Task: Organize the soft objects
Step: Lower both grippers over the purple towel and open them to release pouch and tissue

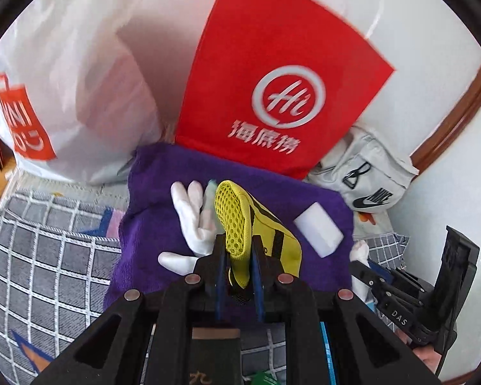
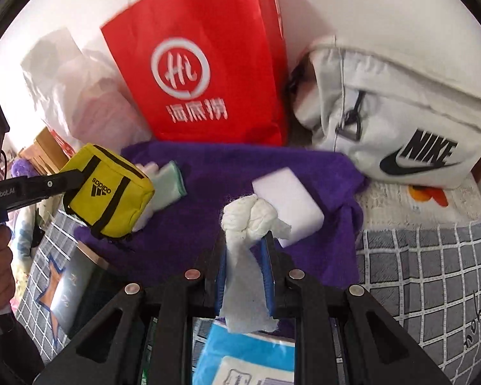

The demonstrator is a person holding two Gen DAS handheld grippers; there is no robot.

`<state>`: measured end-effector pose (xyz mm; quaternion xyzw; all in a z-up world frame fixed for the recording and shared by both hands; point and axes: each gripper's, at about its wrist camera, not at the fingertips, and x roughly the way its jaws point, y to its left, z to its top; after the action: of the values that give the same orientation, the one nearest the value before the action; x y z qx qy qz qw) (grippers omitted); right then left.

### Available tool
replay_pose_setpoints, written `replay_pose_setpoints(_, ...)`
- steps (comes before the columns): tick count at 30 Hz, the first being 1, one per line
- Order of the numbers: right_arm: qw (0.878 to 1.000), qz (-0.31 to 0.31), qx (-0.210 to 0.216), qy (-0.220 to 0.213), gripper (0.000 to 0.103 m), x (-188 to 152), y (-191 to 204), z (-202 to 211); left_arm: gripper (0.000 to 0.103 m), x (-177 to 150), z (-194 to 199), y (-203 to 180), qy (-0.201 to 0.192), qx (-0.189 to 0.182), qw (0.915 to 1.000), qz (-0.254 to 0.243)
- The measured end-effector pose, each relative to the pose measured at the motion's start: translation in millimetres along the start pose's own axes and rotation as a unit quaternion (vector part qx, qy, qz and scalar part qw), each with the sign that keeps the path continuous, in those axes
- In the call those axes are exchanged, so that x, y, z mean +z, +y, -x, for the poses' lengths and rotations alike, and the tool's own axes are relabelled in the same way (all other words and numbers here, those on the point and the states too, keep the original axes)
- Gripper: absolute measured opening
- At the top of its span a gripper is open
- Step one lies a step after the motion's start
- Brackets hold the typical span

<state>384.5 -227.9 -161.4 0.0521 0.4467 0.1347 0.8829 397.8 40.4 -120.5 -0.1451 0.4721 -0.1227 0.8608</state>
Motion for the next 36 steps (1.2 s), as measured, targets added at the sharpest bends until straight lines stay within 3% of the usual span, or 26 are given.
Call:
replay_pose_setpoints(7, 0.999, -0.004, 0.014, 0.034, 0.022, 0, -11, -26, 0.014, 0, -34, 16, 0.048, 0.035, 0.9981, 0.014)
replay_pose_setpoints(12, 0.998, -0.010, 0.004, 0.055, 0.022, -5, -21, -38, 0.015, -2, -45, 21, 0.066, 0.036, 0.9970, 0.016)
replay_pose_setpoints(23, 0.998, -0.050, -0.002, 0.048, 0.026, -6, -35, -49, 0.018, -3, -51, 19, 0.072, 0.036, 0.9967, 0.010)
replay_pose_setpoints(27, 0.998, -0.048, -0.007, 0.040, 0.048, -6, -36, -45, 0.023, -2, -51, 19, 0.077, 0.037, 0.9963, 0.010)
replay_pose_setpoints(28, 0.998, -0.048, -0.006, 0.040, 0.056, -5, -36, -45, 0.029, -2, -52, 19, 0.079, 0.037, 0.9962, 0.009)
replay_pose_setpoints(29, 0.998, -0.046, -0.004, 0.039, 0.058, -5, -36, -44, 0.037, -2, -52, 18, 0.081, 0.041, 0.9958, 0.009)
replay_pose_setpoints(36, 0.999, -0.040, -0.025, 0.022, 0.071, 0, -34, -27, 0.055, 1, -39, 11, 0.065, 0.059, 0.9961, -0.010)
